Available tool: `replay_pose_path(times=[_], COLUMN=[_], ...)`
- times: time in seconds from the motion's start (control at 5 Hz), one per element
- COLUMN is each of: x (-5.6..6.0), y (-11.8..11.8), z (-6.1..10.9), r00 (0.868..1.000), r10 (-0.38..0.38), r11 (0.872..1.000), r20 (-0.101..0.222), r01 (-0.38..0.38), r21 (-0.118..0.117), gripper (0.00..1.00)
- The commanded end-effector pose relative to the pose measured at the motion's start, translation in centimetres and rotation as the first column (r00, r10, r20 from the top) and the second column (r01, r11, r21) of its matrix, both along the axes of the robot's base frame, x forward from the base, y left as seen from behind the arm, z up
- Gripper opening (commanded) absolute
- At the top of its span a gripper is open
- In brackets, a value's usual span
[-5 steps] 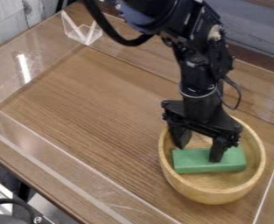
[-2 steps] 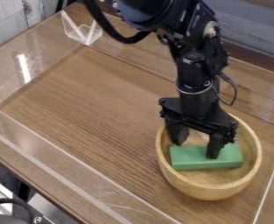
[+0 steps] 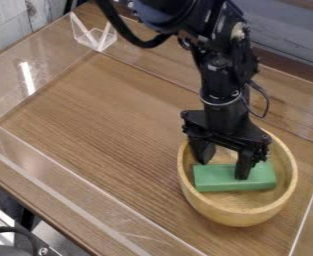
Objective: Put the green block in the brown bowl
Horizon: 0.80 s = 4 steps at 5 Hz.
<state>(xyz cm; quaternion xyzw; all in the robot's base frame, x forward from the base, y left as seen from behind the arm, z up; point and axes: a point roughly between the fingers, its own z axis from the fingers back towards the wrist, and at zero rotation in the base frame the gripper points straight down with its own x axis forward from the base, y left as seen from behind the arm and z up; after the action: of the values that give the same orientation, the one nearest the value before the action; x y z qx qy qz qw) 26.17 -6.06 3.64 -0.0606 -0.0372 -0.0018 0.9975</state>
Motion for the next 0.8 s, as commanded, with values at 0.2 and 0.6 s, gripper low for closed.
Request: replay_pose_path(times=[0.2,0.6], x=[0.24,0.21], y=[1.40,1.71], z=[-0.49,-1.06], r00=[0.999,0.999], r10=[0.039,0.044], r11=[0.999,0.999], r20=[-0.013,-0.023], r01=[-0.039,-0.044], r21=[0.003,0.002], gripper=[1.00,1.00])
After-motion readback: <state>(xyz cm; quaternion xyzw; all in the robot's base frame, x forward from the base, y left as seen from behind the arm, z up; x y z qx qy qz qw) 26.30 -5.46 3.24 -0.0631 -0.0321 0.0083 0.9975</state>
